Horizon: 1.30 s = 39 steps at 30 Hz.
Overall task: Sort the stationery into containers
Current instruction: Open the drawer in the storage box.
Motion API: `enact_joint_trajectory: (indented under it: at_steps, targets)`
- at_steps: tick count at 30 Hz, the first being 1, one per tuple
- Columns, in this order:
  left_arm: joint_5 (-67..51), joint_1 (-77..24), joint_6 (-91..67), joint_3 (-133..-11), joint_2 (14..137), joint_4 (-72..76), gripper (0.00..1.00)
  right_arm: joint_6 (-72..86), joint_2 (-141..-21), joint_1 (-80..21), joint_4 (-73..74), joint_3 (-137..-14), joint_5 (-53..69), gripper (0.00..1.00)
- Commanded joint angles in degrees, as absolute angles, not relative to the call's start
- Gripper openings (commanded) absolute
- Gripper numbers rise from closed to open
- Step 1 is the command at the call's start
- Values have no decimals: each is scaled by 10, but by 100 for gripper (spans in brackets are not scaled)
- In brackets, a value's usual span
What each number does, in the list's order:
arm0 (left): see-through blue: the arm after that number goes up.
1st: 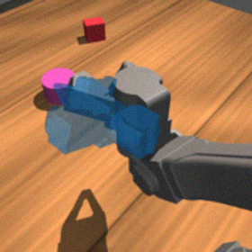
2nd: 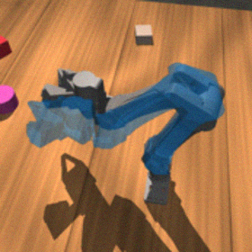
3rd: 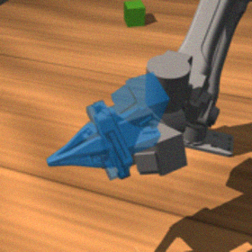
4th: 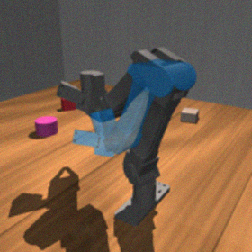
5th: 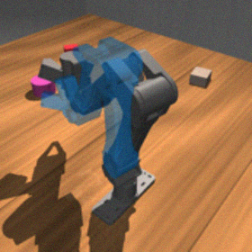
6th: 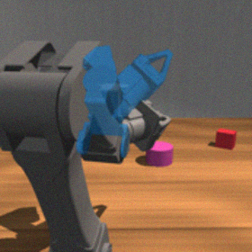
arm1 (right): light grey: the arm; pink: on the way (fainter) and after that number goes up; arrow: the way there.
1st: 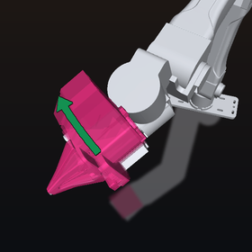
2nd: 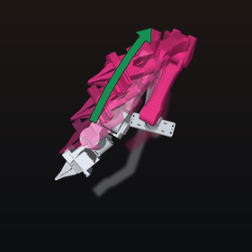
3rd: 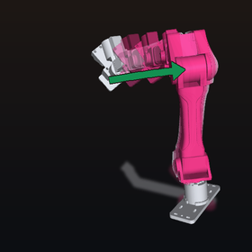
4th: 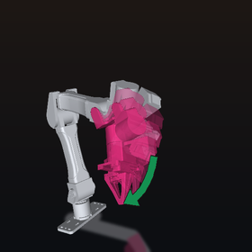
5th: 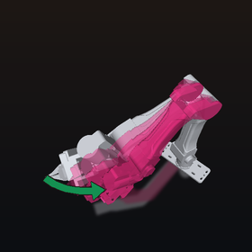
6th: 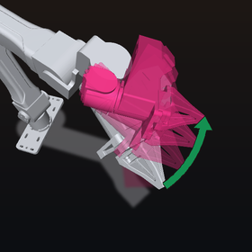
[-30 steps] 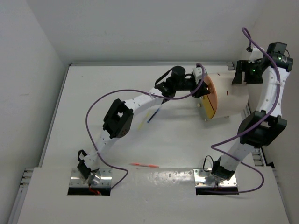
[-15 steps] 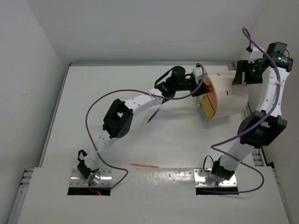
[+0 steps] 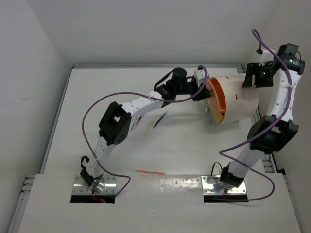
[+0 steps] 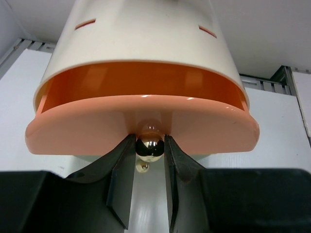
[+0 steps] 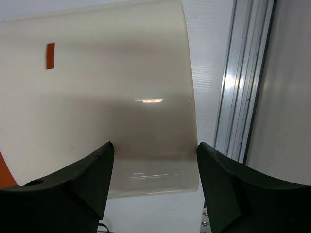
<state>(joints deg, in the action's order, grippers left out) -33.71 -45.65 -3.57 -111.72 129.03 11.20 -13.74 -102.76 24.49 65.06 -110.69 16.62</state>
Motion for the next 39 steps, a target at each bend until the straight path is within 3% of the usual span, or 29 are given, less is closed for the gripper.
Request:
enact_joint_trajectory:
  at_steps: [1,32,33,35,36,39]
  targets:
    - [-365,-450,-36,-1097,1229,109,3,-147,-1040,249,674,-1094,131,68]
    - [-370,-416,-21,-988,1137,70,4,-143,-1046,253,688,-1114,126,67]
    - [-368,-416,-23,-987,1139,71,8,-142,-1046,252,688,-1114,126,67]
    - [-367,-416,-27,-991,1143,68,33,-142,-1045,252,688,-1114,125,67]
    - [-366,-416,-29,-991,1144,66,52,-144,-1045,252,689,-1114,125,67]
    - [-356,-417,-33,-994,1144,66,79,-145,-1045,253,691,-1116,126,67]
